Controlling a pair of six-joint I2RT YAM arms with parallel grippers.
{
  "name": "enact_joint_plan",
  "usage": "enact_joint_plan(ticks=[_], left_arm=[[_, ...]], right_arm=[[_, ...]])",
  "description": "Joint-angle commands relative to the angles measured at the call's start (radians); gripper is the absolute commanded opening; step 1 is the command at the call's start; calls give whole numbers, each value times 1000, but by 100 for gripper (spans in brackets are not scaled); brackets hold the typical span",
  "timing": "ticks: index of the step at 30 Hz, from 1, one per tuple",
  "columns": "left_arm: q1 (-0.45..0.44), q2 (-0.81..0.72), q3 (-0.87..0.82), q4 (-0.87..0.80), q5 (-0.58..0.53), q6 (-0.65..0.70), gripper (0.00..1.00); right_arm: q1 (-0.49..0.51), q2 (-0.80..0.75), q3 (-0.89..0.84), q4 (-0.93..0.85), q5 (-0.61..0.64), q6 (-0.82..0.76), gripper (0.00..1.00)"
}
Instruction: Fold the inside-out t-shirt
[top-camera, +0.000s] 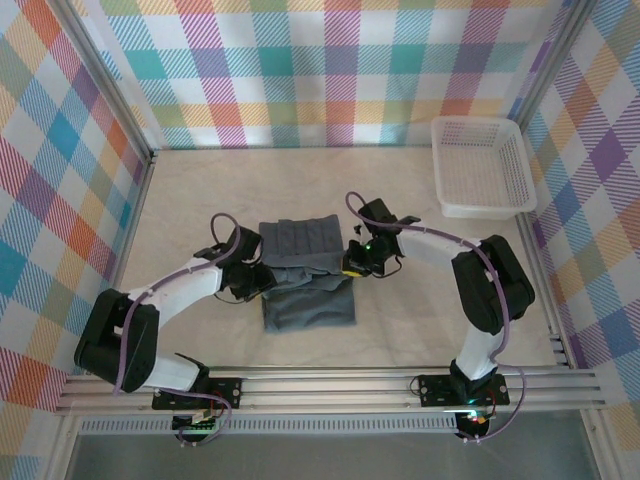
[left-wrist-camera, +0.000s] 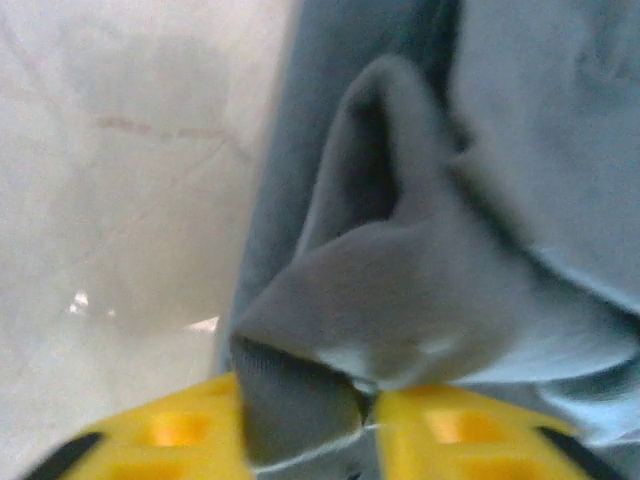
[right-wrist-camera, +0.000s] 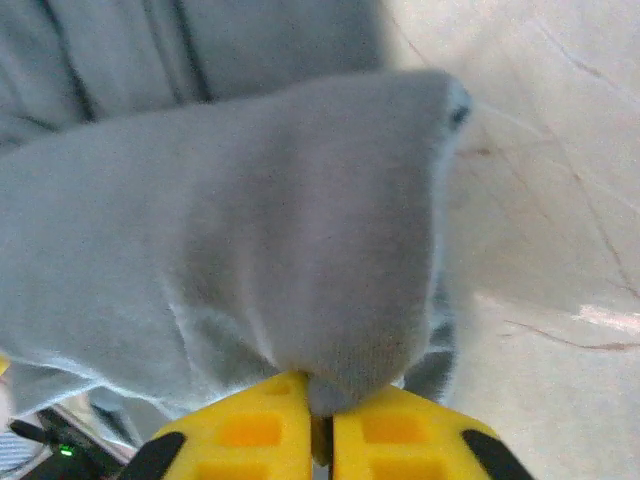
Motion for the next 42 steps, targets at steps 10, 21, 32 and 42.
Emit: enact_joint_plan(ticks=[10,21,32,42], left_arm=[[92,58,219,72,14,18,0],[244,375,433,269,84,31,44],[280,337,398,203,80,266,66],[180,485,468,203,-15,478,69]], right_arm=[[-81,107,294,-20,-62,7,0],[-193,395,680,-94,-67,-106,46],[-229,214,340,10,-54,-316,71],[-215,233,353,2,-74,-304,71]])
